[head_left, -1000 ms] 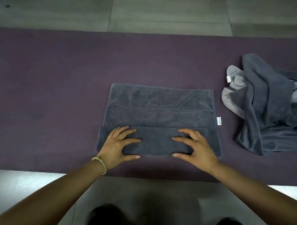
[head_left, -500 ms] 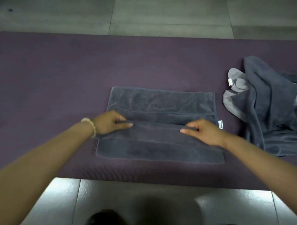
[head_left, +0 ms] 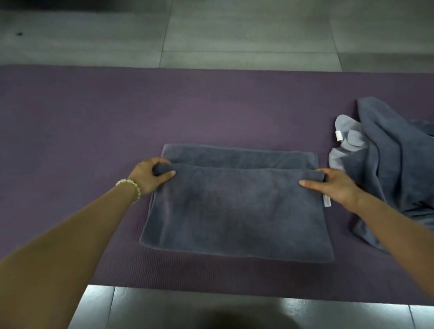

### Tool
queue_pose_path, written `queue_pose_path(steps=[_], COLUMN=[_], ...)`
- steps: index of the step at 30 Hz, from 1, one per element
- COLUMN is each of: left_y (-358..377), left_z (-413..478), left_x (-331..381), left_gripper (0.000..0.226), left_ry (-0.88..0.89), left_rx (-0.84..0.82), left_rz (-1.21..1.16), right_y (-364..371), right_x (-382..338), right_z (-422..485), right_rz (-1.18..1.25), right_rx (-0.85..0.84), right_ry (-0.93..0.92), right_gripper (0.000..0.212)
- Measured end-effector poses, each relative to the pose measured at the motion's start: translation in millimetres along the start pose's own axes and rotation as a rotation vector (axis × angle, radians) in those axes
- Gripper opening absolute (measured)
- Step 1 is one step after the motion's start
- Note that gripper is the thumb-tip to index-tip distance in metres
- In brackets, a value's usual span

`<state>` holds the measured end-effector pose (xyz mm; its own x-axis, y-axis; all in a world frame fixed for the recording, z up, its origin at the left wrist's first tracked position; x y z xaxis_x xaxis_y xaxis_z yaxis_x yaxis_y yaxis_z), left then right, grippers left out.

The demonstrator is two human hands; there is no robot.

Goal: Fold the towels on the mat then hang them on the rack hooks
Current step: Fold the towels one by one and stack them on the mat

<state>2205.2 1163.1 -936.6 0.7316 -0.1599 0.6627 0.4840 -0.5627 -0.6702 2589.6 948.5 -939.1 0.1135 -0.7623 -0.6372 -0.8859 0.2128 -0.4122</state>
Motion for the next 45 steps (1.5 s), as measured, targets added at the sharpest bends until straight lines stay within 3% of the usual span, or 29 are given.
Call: queue_pose_path(steps=[3,8,12,17,21,24,29,35,41,45], left_y=[-2.7,-17.5,-25.8,-24.1,-5.6,-2.6,6.3,25.1,22.1,24.6], left_z=[-2.5,-19.2,-3.1,37.2,43.1,22.9,-30.4,-63.4,-66.0,-71.3], left_x=[-6.5,-11.7,-3.6,11.5,-7.2,-9.1,-11.2,-18.4,-24.8,-27.2], left_gripper=[0.028,0.025,0.03,0.023,0.04,0.031,0.037,0.022,0.02,0.023], left_ry=[-0.02,-0.095,-0.116,-0.128,-0.248,-0.249,-0.165,-0.143,-0.125,-0.161], left_rx=[-0.034,0.19,0.324,0.376,0.26,0.264,0.222,0.4,0.415,0.46], left_rz=[0.04,-0.492,-0.569,-0.443,-0.325,-0.248,-0.16,-0.135,-0.087,-0.026], right_y=[4.5,-0.7,-14.5,-25.4,-13.9,-8.2,-8.1,10.6,17.9,16.8], right_x=[7.7,13.9,2.6,-12.8,-13.3,-5.7,36.1,48.0,54.7,56.5], right_z=[-7.5,-24.0,-13.3,27.3,38.2,26.0,-7.2,-44.9,-54.5,-57.4], right_rz=[0.11,0.476,0.477,0.34,0.208,0.209,-0.007,-0.058,-0.022,-0.029], right_rx=[0.029,0.136,0.226,0.323,0.361,0.393,0.435,0.473,0.501,0.522], right_ry=[-0.024,-0.059,-0.064,-0.029,-0.022,-0.007,0.065,-0.011,-0.102,-0.066], right_gripper=[0.018,0.019,0.014,0.032,0.024,0.035,0.028,0.033,0.023,0.023])
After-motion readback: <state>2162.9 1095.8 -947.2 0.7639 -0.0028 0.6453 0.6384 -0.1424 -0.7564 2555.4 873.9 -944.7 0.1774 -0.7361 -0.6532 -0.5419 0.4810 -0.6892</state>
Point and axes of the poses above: each hand's wrist, its own z-axis towards the middle knuckle, its own y-axis out of the palm, x = y × z, the point moved 6 cm from there along z, towards the middle knuckle, and after that the axes turned 9 degrees about y, right-handed, at the moved point
